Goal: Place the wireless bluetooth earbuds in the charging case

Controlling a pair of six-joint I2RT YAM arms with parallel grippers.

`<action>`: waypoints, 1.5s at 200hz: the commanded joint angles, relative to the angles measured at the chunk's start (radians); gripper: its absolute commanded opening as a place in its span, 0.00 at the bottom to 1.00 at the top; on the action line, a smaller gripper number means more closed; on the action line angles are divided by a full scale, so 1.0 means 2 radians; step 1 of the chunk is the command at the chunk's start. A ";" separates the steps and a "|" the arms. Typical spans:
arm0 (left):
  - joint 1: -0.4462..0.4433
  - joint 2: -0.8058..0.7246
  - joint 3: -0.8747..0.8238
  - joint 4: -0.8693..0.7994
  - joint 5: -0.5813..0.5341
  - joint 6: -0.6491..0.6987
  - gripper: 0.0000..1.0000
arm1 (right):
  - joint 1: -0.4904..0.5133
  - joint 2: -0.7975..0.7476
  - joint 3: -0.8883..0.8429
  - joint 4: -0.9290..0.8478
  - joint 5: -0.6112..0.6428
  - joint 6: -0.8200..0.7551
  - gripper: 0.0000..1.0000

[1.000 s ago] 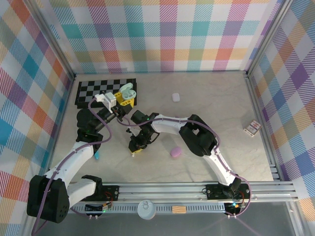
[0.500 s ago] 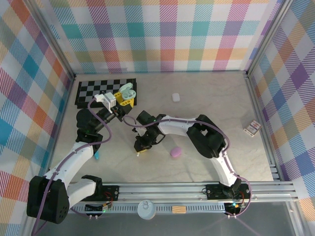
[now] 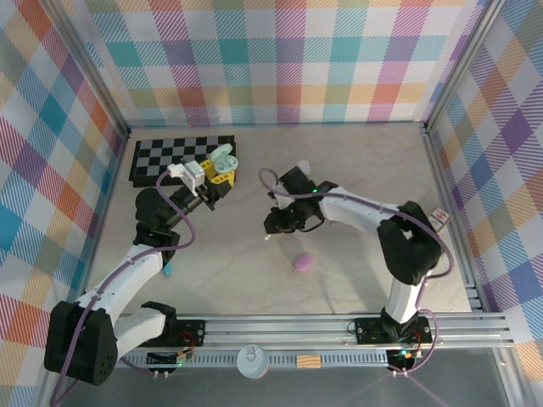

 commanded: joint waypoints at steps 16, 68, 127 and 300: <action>-0.031 0.008 -0.024 0.010 -0.019 0.047 0.30 | -0.036 -0.086 0.025 -0.061 0.025 -0.035 0.17; -0.062 0.050 -0.037 0.013 -0.016 0.062 0.31 | -0.040 -0.123 0.105 -0.113 0.029 -0.064 0.18; -0.105 0.091 -0.025 -0.041 -0.030 0.063 0.31 | -0.012 -0.120 0.164 -0.140 0.060 -0.106 0.18; -0.131 0.073 -0.023 -0.036 -0.013 0.028 0.30 | 0.026 -0.073 0.180 -0.115 0.072 -0.126 0.18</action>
